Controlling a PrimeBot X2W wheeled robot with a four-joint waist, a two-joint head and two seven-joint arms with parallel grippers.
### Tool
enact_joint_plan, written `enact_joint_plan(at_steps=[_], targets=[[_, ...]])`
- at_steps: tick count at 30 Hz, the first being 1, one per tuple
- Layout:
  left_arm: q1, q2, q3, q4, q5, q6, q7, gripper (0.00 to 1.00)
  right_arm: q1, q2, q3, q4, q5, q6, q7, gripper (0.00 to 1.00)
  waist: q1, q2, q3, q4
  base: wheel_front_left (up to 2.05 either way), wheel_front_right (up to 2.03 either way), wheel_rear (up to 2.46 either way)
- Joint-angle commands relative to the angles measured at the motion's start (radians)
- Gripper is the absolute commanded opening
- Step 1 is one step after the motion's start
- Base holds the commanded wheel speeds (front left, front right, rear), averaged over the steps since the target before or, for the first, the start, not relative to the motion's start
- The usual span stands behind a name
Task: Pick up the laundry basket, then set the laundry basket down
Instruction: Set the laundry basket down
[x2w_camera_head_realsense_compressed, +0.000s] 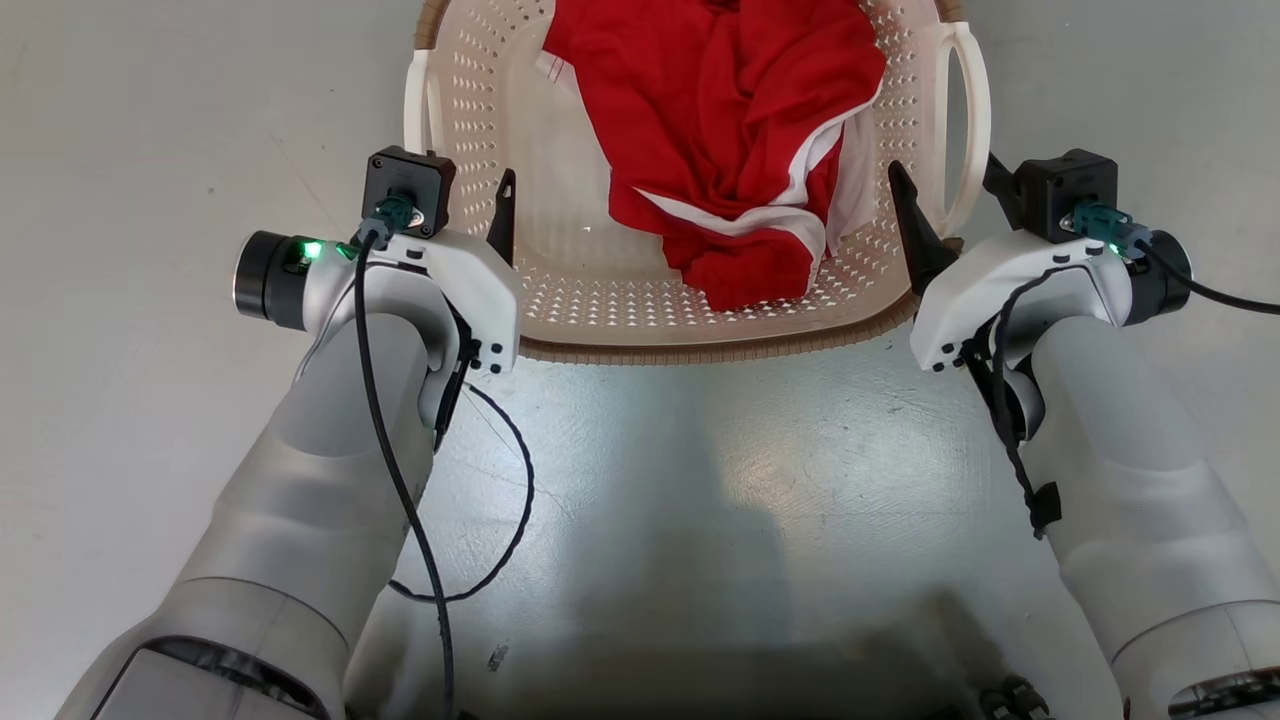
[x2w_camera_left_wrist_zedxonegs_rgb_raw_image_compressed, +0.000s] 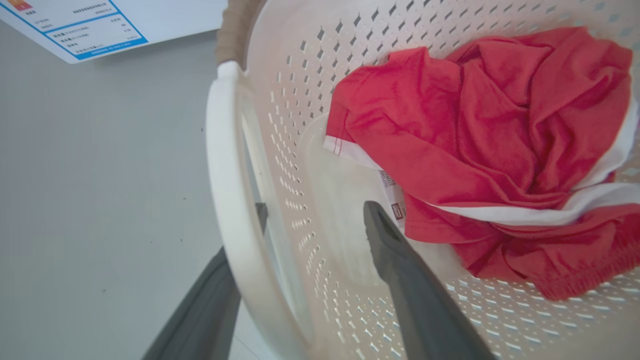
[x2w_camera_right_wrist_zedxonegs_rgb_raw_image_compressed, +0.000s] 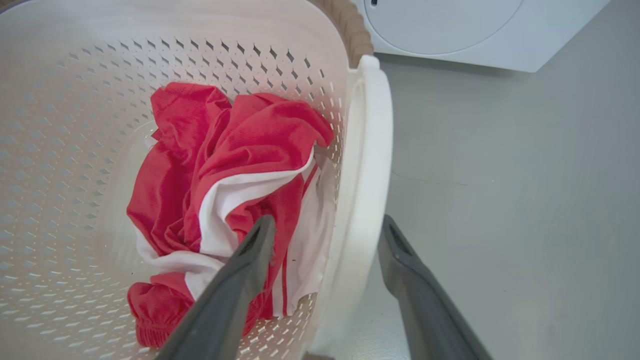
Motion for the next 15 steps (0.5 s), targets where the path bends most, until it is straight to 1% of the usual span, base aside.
enact_joint_plan(at_steps=[1,8,15], targets=[[0.004,0.032,0.021,-0.002,0.009,0.008,-0.006,1.00,0.022,0.022,0.020,-0.005,0.010,0.006,-0.016,1.00,0.0000,0.0000,-0.001,-0.001,0.00,0.00,0.00],[0.008,0.042,0.033,0.000,0.012,0.014,-0.006,1.00,0.011,0.022,0.024,0.008,0.025,0.006,-0.033,1.00,0.0000,0.0000,-0.014,-0.005,0.00,0.00,0.00],[0.020,0.048,0.040,0.003,0.019,0.022,-0.006,1.00,0.007,0.022,0.031,0.027,0.039,0.006,-0.051,1.00,0.0000,0.0000,-0.050,-0.008,0.00,0.00,0.00]])
